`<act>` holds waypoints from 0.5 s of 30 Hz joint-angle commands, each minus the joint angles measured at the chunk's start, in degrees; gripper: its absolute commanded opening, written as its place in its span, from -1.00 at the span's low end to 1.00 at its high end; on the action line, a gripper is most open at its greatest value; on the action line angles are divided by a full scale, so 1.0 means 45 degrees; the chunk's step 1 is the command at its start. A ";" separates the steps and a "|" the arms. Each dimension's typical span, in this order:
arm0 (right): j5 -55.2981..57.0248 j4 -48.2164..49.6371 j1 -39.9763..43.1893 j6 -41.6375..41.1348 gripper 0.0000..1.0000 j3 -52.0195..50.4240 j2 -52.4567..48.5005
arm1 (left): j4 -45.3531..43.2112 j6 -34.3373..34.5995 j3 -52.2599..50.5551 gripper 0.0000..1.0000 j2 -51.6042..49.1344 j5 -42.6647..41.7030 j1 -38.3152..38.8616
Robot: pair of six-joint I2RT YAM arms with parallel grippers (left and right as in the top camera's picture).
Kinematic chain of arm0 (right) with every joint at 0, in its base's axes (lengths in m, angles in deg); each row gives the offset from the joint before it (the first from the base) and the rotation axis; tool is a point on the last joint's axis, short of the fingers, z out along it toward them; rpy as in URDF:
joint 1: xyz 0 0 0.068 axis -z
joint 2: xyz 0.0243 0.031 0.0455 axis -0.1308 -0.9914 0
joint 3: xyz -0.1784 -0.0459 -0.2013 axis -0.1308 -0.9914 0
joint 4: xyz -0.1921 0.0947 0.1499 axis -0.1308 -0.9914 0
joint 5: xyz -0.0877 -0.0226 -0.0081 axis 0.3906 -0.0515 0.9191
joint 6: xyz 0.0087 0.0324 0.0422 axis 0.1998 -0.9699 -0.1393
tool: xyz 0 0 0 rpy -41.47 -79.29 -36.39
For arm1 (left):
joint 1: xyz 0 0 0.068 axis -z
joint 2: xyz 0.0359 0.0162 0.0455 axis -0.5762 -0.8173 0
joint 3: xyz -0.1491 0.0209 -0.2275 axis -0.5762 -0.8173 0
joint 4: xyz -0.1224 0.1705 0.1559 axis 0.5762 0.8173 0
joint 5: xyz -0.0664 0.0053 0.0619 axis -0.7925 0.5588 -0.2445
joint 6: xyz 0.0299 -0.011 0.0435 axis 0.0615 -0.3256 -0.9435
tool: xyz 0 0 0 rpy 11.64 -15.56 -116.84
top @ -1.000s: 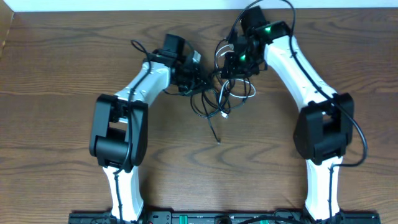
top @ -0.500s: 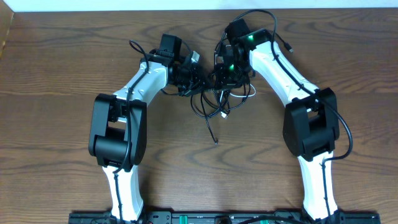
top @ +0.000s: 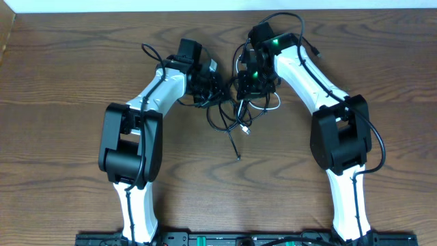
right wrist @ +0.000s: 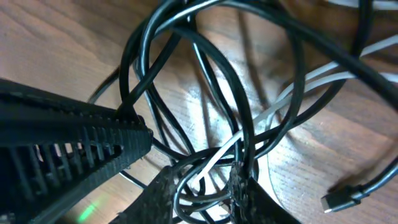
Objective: Untangle cables
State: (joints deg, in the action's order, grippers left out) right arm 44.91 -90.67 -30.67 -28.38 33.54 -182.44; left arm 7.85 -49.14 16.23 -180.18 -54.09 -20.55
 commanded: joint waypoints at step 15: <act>0.0831 -0.0039 -0.0413 -0.0389 -0.41 -0.0092 -0.0670 | 0.0170 0.0913 -0.0053 -0.85 -0.0155 0.1268 0.0481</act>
State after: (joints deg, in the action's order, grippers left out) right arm 47.12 -90.43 -32.51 -29.23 33.49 -184.48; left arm 8.29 -46.18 16.23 -180.18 -49.17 -18.26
